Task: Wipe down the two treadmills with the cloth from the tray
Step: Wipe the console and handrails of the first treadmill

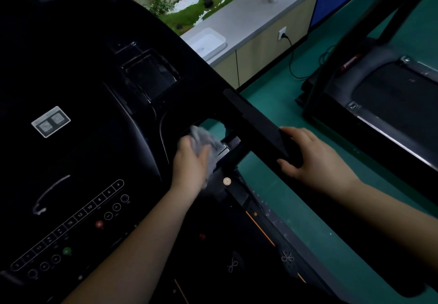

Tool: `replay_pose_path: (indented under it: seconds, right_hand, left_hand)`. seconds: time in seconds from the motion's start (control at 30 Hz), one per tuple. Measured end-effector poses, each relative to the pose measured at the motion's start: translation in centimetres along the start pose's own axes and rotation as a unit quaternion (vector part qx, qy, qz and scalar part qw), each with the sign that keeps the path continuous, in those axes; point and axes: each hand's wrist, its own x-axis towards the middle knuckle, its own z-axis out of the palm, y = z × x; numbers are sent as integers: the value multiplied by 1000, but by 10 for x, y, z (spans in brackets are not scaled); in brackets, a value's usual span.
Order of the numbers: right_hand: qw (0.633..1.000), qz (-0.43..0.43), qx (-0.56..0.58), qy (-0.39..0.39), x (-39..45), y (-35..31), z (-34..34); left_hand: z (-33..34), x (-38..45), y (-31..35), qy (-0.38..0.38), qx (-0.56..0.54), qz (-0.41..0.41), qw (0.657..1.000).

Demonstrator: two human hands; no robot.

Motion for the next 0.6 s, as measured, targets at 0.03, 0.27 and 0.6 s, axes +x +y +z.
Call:
replay_pose_path:
  seconds: [0.03, 0.27, 0.6]
  right_hand:
    - [1000, 0, 0, -2, 0, 0, 0]
    - [1000, 4, -3, -4, 1, 0, 1]
    - [1000, 5, -8, -1, 1, -1, 1]
  left_hand:
    - [2, 6, 11, 31, -73, -60, 995]
    - [62, 54, 80, 78, -251, -200, 944]
    - [55, 46, 89, 45, -202, -205, 957]
